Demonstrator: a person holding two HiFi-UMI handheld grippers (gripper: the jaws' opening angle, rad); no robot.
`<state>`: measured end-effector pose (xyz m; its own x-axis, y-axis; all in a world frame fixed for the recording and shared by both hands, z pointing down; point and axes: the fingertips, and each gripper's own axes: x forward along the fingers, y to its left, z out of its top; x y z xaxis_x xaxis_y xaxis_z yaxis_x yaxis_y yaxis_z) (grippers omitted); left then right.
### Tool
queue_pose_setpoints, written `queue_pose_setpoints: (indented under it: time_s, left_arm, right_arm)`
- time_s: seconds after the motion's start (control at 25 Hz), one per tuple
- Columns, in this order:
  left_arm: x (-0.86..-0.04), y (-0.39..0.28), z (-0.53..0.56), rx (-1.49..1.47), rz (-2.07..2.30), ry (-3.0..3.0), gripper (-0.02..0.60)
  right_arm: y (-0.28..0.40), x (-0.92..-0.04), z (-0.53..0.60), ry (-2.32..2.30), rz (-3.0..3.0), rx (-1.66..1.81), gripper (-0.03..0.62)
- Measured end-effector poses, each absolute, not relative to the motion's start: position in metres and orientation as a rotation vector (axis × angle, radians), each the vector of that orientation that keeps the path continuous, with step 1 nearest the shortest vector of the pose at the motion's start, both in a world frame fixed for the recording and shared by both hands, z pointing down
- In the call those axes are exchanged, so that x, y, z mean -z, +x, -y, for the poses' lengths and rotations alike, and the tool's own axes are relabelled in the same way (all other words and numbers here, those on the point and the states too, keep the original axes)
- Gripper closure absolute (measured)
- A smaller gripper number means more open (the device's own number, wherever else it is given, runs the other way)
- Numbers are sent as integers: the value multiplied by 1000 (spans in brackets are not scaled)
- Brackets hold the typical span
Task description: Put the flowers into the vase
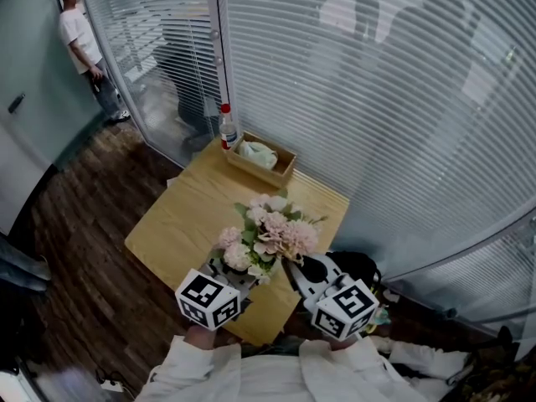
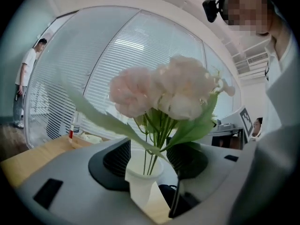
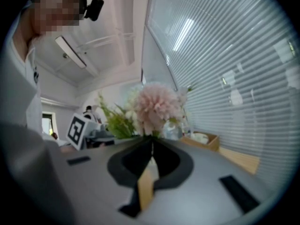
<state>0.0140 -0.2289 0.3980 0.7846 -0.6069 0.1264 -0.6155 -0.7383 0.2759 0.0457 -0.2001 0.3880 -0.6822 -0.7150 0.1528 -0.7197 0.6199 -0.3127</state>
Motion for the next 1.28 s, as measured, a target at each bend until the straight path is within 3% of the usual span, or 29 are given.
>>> queue_pose_setpoints:
  time_s: [1.28]
  left_arm:
    - [-429,-1,169,83,888,2511,339]
  right_arm:
    - [45,-419,160,1207,2747,-635,580]
